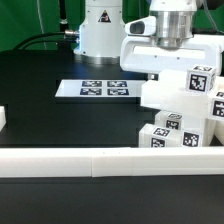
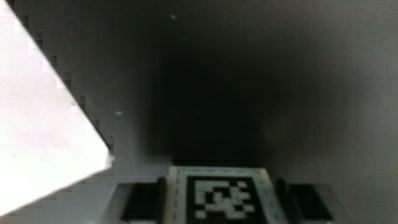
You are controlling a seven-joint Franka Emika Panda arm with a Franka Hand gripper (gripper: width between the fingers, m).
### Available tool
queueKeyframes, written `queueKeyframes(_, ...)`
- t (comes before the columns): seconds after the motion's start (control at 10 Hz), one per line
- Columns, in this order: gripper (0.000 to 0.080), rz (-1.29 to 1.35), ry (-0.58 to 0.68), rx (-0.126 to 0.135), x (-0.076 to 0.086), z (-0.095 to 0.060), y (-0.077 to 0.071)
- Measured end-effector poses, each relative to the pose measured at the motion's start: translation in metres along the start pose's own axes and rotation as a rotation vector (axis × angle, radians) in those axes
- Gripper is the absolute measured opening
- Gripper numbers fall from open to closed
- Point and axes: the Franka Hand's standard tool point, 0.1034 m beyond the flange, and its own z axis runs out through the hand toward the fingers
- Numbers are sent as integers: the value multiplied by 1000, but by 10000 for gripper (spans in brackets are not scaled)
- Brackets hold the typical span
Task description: Assemble chair
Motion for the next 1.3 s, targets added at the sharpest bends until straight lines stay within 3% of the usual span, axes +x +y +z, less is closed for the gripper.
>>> queueKeyframes(0.2, 282, 6, -54, 26, 7, -21, -16)
queueKeyframes(0.4, 282, 18, -83, 65, 36, -53, -33)
queueKeyframes(0.6, 282, 22, -127, 79, 68, -76, -49)
queueKeyframes(1.0, 284, 11, -126, 72, 71, -72, -49)
queueKeyframes(1.1, 284, -30, -146, 69, 88, -88, -56)
queueKeyframes(1.2, 284, -53, -130, 81, 118, -110, -72)
queueKeyframes(1.3, 284, -79, -105, 82, 137, -118, -83)
